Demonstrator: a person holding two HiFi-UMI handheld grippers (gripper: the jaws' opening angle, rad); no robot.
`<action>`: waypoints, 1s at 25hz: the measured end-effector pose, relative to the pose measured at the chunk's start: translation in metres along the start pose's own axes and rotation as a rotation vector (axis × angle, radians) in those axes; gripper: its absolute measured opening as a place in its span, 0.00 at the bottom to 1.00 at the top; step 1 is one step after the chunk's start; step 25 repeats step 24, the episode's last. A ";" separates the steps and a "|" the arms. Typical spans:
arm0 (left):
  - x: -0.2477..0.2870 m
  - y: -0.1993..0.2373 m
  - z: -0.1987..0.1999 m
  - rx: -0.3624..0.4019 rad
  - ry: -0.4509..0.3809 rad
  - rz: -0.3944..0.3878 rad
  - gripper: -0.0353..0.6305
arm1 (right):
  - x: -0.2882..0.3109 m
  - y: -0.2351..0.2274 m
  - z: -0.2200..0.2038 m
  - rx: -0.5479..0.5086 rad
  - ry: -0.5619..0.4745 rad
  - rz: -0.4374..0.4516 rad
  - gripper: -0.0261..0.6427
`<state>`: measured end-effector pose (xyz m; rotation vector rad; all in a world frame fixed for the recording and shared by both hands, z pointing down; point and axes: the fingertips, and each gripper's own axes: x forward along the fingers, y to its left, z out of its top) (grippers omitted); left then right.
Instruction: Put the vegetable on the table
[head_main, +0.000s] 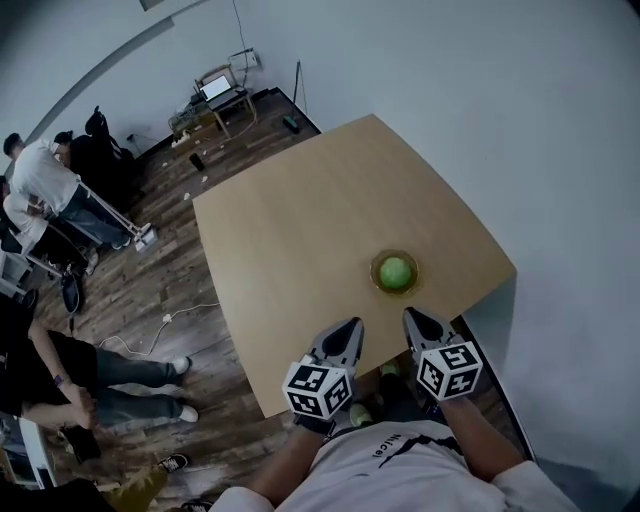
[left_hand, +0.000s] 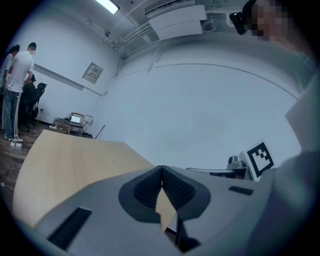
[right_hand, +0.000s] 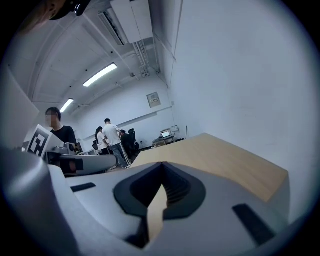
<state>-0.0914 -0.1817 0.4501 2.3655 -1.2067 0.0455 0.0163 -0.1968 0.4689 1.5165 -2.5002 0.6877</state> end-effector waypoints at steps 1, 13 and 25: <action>-0.004 -0.003 0.002 0.005 -0.008 -0.003 0.07 | -0.003 0.004 0.001 -0.008 -0.005 0.002 0.06; -0.032 -0.007 0.020 0.034 -0.060 -0.003 0.07 | -0.016 0.040 0.014 -0.072 -0.039 0.020 0.06; -0.030 0.006 0.025 0.035 -0.075 0.011 0.07 | -0.001 0.048 0.016 -0.099 -0.033 0.042 0.06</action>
